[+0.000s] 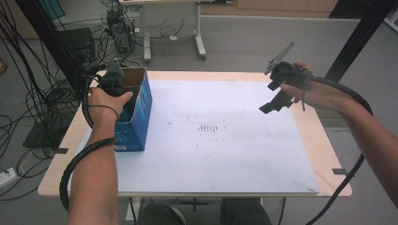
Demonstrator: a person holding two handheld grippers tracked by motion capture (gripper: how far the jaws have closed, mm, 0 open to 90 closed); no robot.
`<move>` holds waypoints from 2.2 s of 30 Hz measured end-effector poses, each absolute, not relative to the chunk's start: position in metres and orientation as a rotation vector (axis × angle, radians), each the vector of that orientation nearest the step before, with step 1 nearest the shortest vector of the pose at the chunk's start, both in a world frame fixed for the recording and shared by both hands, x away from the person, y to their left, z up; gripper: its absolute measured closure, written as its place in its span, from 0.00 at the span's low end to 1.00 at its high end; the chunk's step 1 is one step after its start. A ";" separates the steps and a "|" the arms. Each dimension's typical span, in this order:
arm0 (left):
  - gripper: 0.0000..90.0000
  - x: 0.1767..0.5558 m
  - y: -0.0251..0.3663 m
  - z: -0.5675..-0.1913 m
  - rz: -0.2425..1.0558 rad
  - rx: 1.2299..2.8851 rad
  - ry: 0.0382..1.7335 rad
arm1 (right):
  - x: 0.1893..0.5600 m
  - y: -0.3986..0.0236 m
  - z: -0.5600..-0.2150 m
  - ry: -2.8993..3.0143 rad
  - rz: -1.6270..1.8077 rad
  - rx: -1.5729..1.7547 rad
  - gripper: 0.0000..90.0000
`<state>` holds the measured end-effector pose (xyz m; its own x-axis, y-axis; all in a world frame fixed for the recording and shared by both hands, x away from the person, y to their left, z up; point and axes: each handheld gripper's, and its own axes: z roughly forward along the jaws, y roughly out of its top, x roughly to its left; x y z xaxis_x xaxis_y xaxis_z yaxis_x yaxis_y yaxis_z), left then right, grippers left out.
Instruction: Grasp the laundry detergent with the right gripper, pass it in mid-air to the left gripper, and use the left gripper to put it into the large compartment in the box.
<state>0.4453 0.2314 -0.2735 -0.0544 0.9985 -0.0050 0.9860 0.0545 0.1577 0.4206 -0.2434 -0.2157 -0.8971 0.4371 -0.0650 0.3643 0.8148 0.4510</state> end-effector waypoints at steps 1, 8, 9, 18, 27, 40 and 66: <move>0.41 0.445 0.231 -0.273 0.169 2.079 2.196 | 0.421 -0.243 -0.216 2.833 0.651 0.629 0.03; 0.41 0.444 0.232 -0.274 0.167 2.076 2.195 | 0.421 -0.243 -0.215 2.834 0.648 0.621 0.03; 0.41 0.444 0.233 -0.274 0.166 2.076 2.195 | 0.421 -0.243 -0.215 2.832 0.651 0.622 0.03; 0.41 0.444 0.232 -0.274 0.173 2.070 2.198 | 0.420 -0.245 -0.214 2.822 0.639 0.627 0.03; 0.41 0.443 0.233 -0.274 0.183 2.067 2.191 | 0.420 -0.246 -0.211 2.814 0.628 0.625 0.03; 0.41 0.443 0.233 -0.275 0.192 2.064 2.191 | 0.420 -0.245 -0.211 2.816 0.618 0.610 0.03; 0.41 0.443 0.233 -0.275 0.202 2.065 2.184 | 0.421 -0.241 -0.209 2.818 0.605 0.595 0.03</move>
<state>0.4425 0.2334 -0.2749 -0.0555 0.9985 -0.0019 0.9812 0.0549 0.1850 0.4207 -0.2414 -0.2094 -0.8993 0.4241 -0.1067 0.3429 0.8352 0.4298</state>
